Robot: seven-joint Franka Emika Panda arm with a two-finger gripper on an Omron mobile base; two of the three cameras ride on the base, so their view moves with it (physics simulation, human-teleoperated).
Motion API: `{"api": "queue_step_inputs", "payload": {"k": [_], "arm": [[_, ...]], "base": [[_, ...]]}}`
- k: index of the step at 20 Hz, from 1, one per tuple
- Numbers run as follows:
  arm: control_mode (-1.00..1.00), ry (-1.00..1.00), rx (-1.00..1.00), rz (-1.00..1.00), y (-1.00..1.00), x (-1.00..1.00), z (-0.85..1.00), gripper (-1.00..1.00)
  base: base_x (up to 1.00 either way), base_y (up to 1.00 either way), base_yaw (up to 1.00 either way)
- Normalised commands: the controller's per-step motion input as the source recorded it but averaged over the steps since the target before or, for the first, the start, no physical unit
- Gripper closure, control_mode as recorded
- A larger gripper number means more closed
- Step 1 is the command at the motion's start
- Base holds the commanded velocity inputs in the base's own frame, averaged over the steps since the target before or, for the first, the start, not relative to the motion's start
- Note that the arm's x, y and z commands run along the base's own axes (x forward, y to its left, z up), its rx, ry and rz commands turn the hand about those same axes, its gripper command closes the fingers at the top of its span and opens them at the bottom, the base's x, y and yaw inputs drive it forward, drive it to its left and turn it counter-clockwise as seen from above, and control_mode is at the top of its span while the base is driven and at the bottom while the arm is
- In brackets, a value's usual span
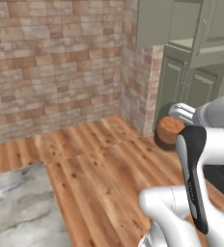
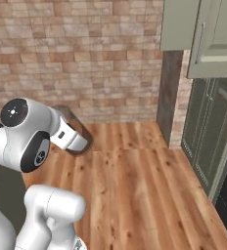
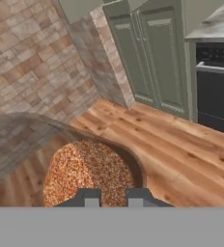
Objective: Pick the jar and candle from the dining table and place them in the open cabinet. Close the cabinet after placing the objects.
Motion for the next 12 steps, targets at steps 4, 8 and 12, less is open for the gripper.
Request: {"api": "queue_step_inputs", "payload": {"k": [4,8,12], "arm": [[1.0,0.0,0.0,0.0,0.0,0.0,0.0,1.0],[1.0,0.0,0.0,0.0,0.0,0.0,0.0,1.0],[1.0,0.0,0.0,0.0,0.0,0.0,0.0,1.0]], "base": [[0.76,0.0,0.06],[0.76,0.0,0.03],[0.69,0.0,-0.02]]}}
